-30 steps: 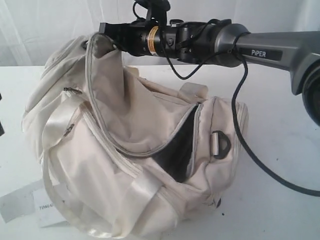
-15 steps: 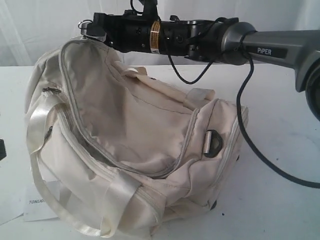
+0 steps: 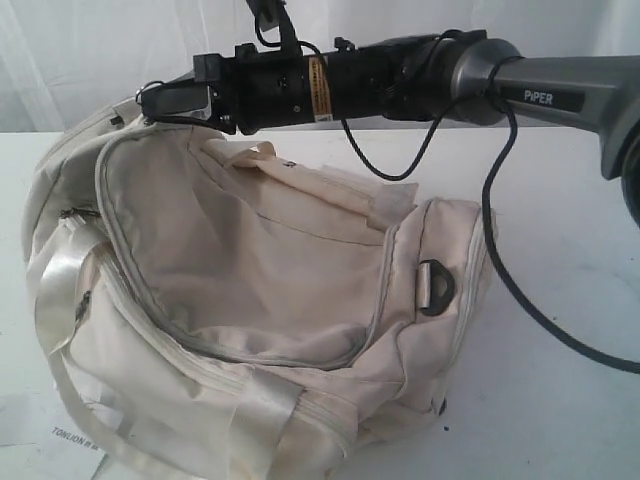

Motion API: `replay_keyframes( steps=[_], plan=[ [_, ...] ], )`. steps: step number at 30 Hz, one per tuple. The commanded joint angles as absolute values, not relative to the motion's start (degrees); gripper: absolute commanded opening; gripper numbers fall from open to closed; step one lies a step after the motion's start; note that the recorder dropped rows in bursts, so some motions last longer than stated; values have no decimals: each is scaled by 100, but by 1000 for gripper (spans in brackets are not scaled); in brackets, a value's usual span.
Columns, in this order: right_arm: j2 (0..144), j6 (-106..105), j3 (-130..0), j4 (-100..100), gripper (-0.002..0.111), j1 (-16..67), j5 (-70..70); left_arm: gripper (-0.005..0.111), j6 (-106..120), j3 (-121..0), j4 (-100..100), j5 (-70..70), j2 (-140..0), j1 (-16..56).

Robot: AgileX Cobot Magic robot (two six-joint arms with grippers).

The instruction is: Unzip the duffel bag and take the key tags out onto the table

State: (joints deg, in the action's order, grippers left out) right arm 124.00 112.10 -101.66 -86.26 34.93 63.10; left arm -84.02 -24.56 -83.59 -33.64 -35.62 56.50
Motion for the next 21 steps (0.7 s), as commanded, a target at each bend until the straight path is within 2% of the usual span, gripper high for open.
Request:
replay_keyframes(
  steps=[1, 13, 21],
  plan=[
    [12071, 11698, -10220, -8865, 0, 3600, 6996, 64, -8353, -2441, -8912, -3407, -3519, 5670],
    [11667, 11889, -10220, -8865, 0, 4469, 6996, 64, -8234, -2441, -8830, -3242, -3541, 5670],
    [11396, 11974, -10220, -8853, 0, 4682, 6996, 64, -8242, -2249, -8478, -3150, -3541, 5670]
  ],
)
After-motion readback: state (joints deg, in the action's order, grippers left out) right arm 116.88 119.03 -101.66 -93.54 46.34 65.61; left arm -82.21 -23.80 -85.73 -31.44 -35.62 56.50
